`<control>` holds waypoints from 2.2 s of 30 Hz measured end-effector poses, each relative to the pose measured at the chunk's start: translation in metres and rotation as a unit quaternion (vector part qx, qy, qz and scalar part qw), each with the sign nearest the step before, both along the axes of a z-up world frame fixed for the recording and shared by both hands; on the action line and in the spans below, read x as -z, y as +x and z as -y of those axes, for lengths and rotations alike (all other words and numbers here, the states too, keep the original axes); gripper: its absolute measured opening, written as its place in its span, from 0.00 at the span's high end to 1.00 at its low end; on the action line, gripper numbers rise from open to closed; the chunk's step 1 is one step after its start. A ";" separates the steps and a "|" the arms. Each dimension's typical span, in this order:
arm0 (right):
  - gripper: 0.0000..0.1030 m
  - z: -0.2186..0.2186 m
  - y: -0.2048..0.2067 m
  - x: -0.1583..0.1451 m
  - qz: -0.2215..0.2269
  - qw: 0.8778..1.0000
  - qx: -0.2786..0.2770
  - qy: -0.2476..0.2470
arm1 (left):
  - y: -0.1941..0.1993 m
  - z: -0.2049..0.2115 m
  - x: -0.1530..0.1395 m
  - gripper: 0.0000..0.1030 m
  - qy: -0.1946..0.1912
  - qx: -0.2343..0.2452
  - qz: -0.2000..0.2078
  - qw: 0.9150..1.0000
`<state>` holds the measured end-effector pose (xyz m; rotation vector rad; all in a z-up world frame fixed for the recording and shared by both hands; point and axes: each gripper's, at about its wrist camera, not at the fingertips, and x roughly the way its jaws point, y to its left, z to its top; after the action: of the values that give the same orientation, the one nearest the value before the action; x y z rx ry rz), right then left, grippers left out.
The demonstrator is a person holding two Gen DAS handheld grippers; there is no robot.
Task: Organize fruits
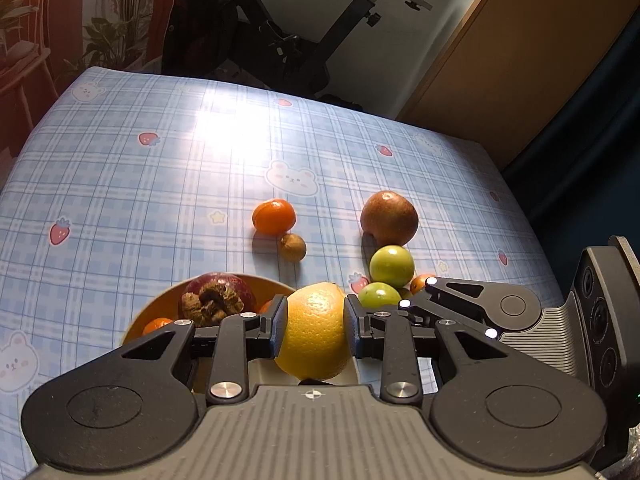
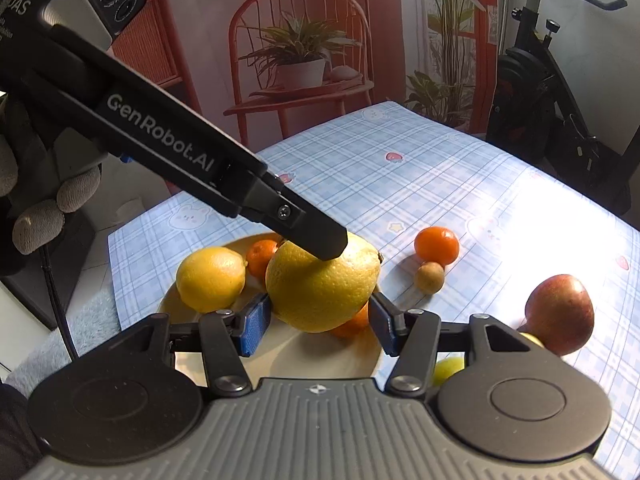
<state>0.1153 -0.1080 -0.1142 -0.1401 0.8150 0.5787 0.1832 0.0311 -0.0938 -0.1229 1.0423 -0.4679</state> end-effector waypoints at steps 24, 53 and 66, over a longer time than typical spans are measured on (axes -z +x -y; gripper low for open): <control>0.45 -0.029 0.018 0.038 -0.062 0.997 -0.037 0.038 | -0.005 -0.024 0.027 0.68 0.056 -0.026 -0.031 0.998; 0.44 0.040 -0.020 0.009 0.042 0.993 0.087 0.067 | -0.027 -0.029 0.024 0.59 0.081 -0.040 0.025 0.996; 0.46 0.104 -0.073 0.020 0.104 0.971 0.208 0.048 | -0.054 -0.019 -0.007 0.61 0.039 -0.117 0.110 0.986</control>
<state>0.0428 -0.2124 -0.1343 0.0591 0.5867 0.2011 0.1289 0.0497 -0.0872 -0.1189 0.8155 -0.2198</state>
